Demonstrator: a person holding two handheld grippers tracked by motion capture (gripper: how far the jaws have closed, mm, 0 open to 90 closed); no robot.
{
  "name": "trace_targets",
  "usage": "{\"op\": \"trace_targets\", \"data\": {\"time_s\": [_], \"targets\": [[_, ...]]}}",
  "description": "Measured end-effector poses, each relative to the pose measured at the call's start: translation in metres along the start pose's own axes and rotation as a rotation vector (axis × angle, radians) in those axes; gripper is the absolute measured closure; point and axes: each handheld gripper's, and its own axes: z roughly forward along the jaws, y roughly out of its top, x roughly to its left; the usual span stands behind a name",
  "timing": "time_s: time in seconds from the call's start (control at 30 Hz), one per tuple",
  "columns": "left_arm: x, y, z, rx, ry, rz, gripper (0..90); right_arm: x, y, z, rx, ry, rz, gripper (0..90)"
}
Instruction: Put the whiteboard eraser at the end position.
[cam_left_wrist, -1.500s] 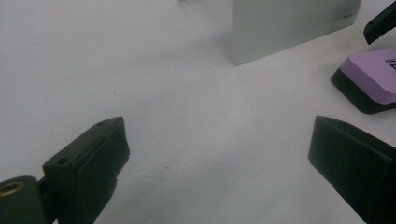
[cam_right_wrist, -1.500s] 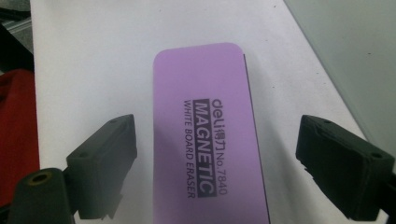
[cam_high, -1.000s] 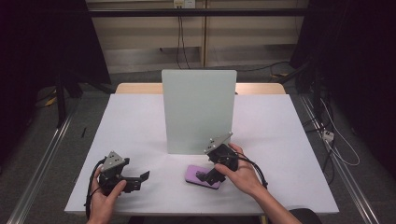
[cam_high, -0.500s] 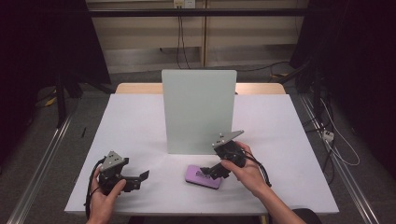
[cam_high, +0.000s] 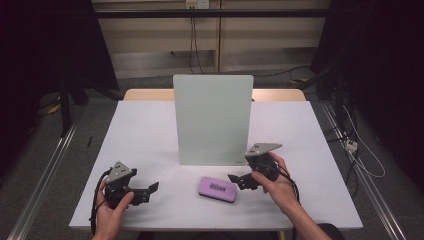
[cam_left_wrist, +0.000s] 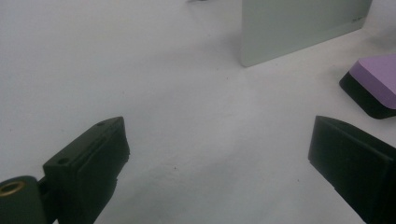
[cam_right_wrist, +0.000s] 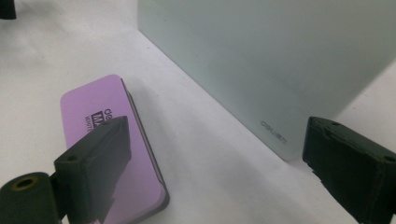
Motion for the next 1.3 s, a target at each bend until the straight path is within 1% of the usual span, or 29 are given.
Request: {"op": "trace_targets", "data": {"time_s": [0.07, 0.13, 0.17, 0.23, 0.27, 0.33, 0.37, 0.43, 0.47, 0.57, 0.6, 0.63, 0.73, 0.77, 0.8, 0.9, 1.03, 1.07, 1.17, 1.23, 1.3], "targets": [[0.0, 0.0, 0.001, -0.003, 0.0, 0.001, 4.9, -0.002, -0.003, -0.004, -0.006, -0.021, 0.007, 8.0], [0.0, 0.001, 0.002, 0.005, -0.005, 0.005, 4.9, -0.005, -0.006, -0.007, -0.014, -0.03, 0.019, 8.0], [-0.001, 0.002, 0.002, -0.001, -0.006, 0.0, 4.9, -0.006, -0.009, -0.009, -0.017, -0.035, 0.027, 8.0], [0.0, 0.003, 0.003, 0.003, -0.011, 0.009, 4.9, -0.008, -0.013, -0.012, -0.028, -0.059, 0.037, 8.0], [0.0, 0.004, 0.004, -0.003, -0.012, 0.007, 4.9, -0.01, -0.016, -0.013, -0.032, -0.062, 0.049, 8.0], [-0.001, 0.005, 0.006, -0.001, -0.012, 0.011, 4.9, -0.012, -0.021, -0.017, -0.045, -0.068, 0.068, 8.0], [-0.001, 0.005, 0.007, 0.005, -0.016, 0.013, 4.9, -0.013, -0.023, -0.018, -0.044, -0.076, 0.068, 8.0], [-0.001, 0.006, 0.008, 0.002, -0.018, 0.015, 4.9, -0.016, -0.028, -0.022, -0.048, -0.091, 0.081, 8.2], [-0.002, 0.006, 0.009, -0.004, -0.021, 0.01, 4.9, -0.017, -0.03, -0.024, -0.05, -0.099, 0.086, 8.1], [-0.002, 0.007, 0.01, 0.001, -0.023, 0.018, 4.9, -0.021, -0.036, -0.03, -0.048, -0.137, 0.109, 8.4], [-0.002, 0.007, 0.01, 0.001, -0.023, 0.018, 4.9, -0.023, -0.038, -0.032, -0.048, -0.141, 0.119, 8.4], [-0.002, 0.007, 0.01, -0.002, -0.022, 0.013, 4.9, -0.024, -0.04, -0.034, -0.054, -0.151, 0.127, 8.5], [-0.002, 0.007, 0.008, -0.01, -0.003, 0.016, 5.4, -0.027, -0.044, -0.037, -0.066, -0.181, 0.143, 8.4], [-0.002, 0.007, 0.008, -0.011, -0.005, 0.01, 5.4, -0.028, -0.046, -0.038, -0.069, -0.193, 0.146, 8.4], [-0.002, 0.007, 0.007, -0.007, -0.007, 0.013, 5.4, -0.028, -0.047, -0.039, -0.07, -0.207, 0.153, 8.4], [-0.001, 0.007, 0.007, -0.007, -0.004, 0.014, 5.4, -0.03, -0.051, -0.042, -0.075, -0.225, 0.158, 8.5], [-0.002, 0.007, 0.006, -0.013, 0.001, 0.009, 5.4, -0.033, -0.059, -0.048, -0.094, -0.249, 0.181, 8.6], [-0.002, 0.007, 0.006, -0.014, 0.002, 0.014, 5.4, -0.034, -0.061, -0.049, -0.1, -0.256, 0.185, 8.7], [-0.002, 0.007, 0.007, -0.013, 0.01, 0.011, 5.4, -0.036, -0.067, -0.053, -0.101, -0.26, 0.19, 8.6], [-0.003, 0.007, 0.007, -0.009, 0.014, 0.014, 5.5, -0.035, -0.07, -0.053, -0.106, -0.258, 0.181, 8.6], [-0.003, 0.007, 0.008, -0.012, 0.016, 0.014, 5.5, -0.035, -0.074, -0.053, -0.113, -0.256, 0.187, 8.7]]}}
